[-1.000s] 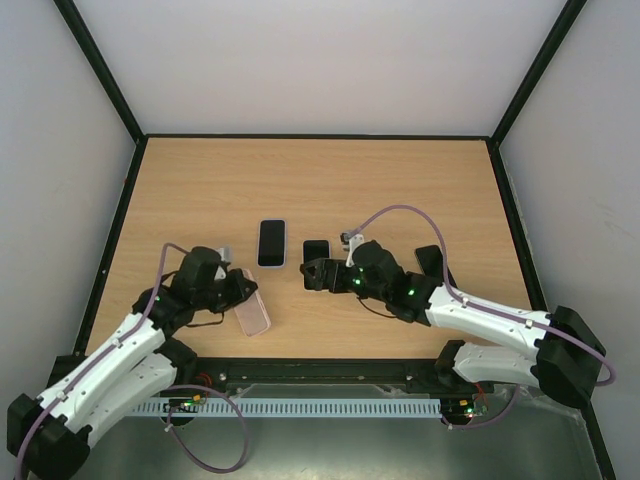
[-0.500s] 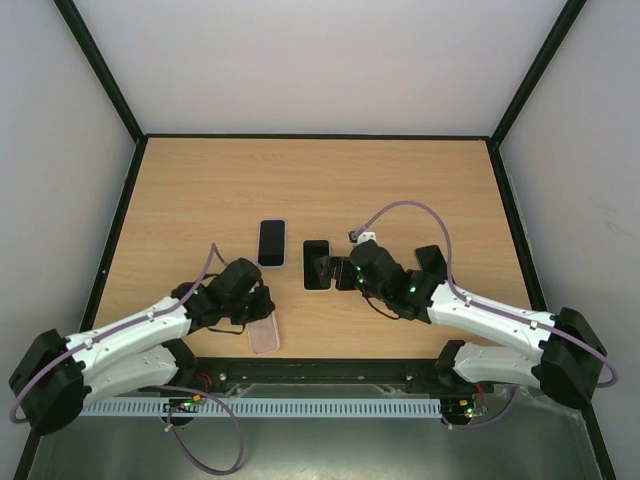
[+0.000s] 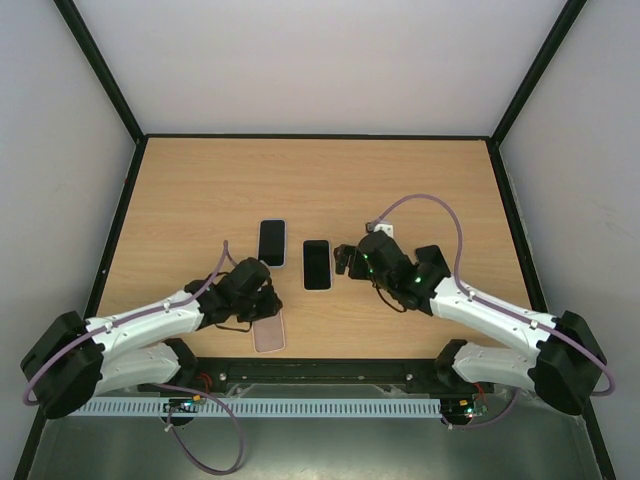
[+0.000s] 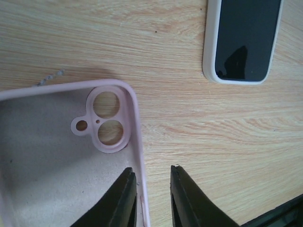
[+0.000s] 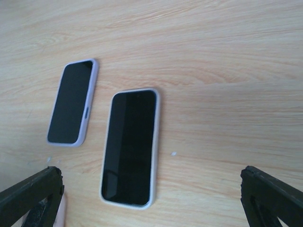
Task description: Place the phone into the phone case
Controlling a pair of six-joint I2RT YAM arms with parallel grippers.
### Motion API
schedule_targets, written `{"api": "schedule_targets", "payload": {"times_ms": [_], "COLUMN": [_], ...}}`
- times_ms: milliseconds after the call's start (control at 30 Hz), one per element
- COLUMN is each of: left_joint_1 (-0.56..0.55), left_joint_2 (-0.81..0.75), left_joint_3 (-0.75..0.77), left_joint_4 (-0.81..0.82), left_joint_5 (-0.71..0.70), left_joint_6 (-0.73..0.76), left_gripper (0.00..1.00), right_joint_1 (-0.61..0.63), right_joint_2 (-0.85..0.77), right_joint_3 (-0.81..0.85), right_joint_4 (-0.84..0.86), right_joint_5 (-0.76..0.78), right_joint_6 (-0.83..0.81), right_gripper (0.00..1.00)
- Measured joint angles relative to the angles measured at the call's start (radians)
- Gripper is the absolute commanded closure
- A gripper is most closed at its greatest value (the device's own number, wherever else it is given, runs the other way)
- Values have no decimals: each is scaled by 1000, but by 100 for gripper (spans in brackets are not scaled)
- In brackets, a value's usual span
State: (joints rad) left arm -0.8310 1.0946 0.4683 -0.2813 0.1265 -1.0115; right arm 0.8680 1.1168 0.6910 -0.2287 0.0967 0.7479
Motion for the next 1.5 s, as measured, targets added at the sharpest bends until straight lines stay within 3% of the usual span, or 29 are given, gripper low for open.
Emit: {"api": "schedule_targets", "payload": {"times_ms": [400,933,1233,1500], "left_joint_1": [0,0,11,22], "left_joint_2": [-146,-318,-354,-371], "left_joint_3": [64,143,148,148], "left_joint_4": [-34,-214,-270,-280], "left_joint_5": [-61,-218,-250,-261], "left_joint_6": [35,72,106,115], "left_gripper": [0,0,0,0], "right_joint_1": [-219,-678,-847,-883], "right_joint_2": [70,177,277,332], "right_joint_3": [0,-65,-54,-55], "right_joint_4": [-13,87,101,104], "right_joint_5": [10,-66,-78,-117], "right_joint_6": [16,53,45,54], "right_gripper": [2,2,2,2]}}
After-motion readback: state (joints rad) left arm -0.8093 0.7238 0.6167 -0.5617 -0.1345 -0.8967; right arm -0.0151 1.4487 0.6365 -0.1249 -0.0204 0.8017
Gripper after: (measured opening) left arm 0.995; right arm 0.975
